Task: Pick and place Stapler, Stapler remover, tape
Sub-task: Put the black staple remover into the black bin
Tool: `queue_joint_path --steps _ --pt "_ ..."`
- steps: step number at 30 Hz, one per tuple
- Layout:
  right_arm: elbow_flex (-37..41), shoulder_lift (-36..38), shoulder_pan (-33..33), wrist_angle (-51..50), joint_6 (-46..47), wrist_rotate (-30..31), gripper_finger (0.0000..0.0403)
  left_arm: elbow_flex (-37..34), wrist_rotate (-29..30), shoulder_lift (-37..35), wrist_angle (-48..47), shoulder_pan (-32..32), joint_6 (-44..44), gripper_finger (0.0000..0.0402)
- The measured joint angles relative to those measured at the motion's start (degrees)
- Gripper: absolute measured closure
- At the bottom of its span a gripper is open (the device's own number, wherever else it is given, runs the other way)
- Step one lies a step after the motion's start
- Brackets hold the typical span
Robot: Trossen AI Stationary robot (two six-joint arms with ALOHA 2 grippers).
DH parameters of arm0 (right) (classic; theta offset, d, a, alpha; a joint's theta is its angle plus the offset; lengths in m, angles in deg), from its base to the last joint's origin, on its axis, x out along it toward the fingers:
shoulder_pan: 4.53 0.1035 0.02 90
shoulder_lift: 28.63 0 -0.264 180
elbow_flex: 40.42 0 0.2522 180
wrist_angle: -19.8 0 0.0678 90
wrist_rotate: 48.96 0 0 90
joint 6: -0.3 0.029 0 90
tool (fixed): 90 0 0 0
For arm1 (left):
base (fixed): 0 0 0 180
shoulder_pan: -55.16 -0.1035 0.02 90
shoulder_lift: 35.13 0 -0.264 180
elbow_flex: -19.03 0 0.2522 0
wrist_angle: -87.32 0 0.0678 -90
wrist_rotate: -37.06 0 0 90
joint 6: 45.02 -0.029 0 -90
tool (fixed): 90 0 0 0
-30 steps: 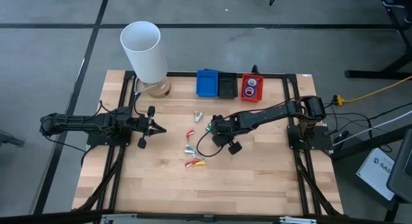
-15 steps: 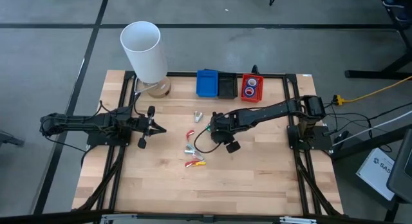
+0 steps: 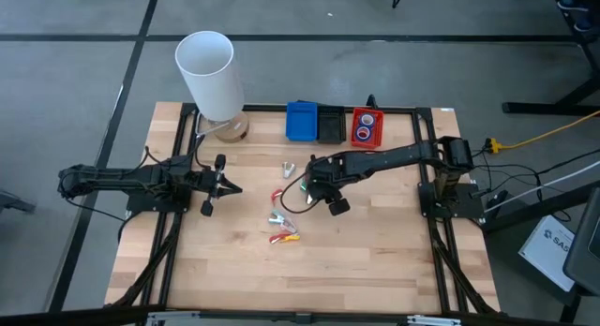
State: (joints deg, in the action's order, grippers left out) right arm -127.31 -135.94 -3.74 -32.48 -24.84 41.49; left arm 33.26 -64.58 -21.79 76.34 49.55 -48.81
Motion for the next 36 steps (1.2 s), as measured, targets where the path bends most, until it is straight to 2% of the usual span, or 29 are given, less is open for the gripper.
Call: queue_joint_path --steps 10,13,20,26,36 --pt "3.12 0.00 0.32 4.91 0.43 0.23 0.0242 0.02 0.00 0.00 0.02 0.00 0.02 0.0386" --pt "3.16 0.00 1.19 5.49 1.03 3.05 0.0242 0.00 0.00 0.00 0.02 -0.01 0.02 0.0386" --pt "3.16 0.00 3.72 8.62 -13.23 8.51 0.0242 0.01 0.00 0.01 0.02 -0.02 0.00 0.0386" --pt "3.28 0.00 4.24 7.93 -14.29 10.74 0.0242 0.00 0.00 0.02 0.00 0.00 0.02 0.0386" --pt "8.74 0.02 7.89 13.93 -17.32 12.79 0.0242 0.02 0.00 0.01 0.01 -0.01 0.02 0.0386"
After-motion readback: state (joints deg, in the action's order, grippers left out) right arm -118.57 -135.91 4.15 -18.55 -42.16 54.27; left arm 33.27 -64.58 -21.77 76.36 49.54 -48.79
